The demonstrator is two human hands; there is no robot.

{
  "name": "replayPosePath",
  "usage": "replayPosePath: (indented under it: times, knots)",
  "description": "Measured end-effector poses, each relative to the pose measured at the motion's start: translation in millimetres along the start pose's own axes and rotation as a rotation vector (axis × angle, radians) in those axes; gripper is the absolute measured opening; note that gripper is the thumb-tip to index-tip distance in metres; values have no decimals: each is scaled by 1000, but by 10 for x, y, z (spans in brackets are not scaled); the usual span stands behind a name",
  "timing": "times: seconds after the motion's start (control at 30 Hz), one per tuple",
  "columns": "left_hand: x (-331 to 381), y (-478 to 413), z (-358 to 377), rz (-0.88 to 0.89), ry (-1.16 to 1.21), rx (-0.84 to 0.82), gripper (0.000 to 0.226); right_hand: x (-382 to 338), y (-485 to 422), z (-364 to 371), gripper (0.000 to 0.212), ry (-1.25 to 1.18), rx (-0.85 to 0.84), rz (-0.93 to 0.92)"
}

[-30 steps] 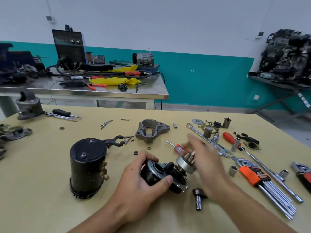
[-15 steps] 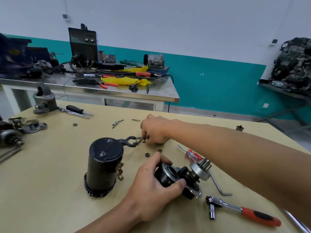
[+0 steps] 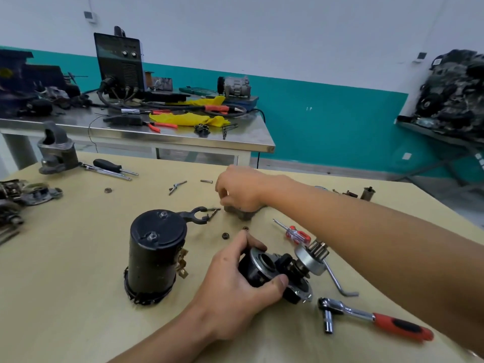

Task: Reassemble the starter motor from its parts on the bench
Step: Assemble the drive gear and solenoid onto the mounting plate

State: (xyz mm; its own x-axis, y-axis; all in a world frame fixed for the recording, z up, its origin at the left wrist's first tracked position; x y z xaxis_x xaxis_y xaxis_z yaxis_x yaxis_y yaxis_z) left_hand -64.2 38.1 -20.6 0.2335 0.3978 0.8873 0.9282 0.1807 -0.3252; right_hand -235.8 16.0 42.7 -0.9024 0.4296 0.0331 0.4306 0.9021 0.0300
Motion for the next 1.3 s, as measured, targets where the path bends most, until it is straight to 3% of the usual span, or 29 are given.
replayPosePath:
  times: [0.13,0.3,0.53,0.93,1.3]
  knots:
    - [-48,0,24,12,10,-39,40,-20,861,-505,11,-324,76,-17]
    - [-17,9,88,43,-18,-89,44,-127,1580,-417,13,-404,-155,-1]
    - [38,49,101,95,-38,-100,48,-250,1639,-295,16,-226,-216,-22]
    - [25,67,122,82,-47,-101,48,-178,1700,-246,18,-381,-285,22]
    - [60,86,127,124,-97,-104,45,-74,1746,-175,14,-619,-234,39]
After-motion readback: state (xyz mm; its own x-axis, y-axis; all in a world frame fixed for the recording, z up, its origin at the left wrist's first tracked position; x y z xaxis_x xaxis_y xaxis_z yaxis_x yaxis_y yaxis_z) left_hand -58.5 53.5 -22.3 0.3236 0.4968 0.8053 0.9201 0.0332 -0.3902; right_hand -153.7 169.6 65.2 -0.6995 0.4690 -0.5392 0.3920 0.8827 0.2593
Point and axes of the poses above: each hand's wrist, its own y-axis away from the middle knuckle, its own z-axis out of the palm, x = y × z, the point moved 4 cm from there along -y, towards the middle knuckle, and after that the axes turned 8 degrees about -y, right-handed, at the moved point
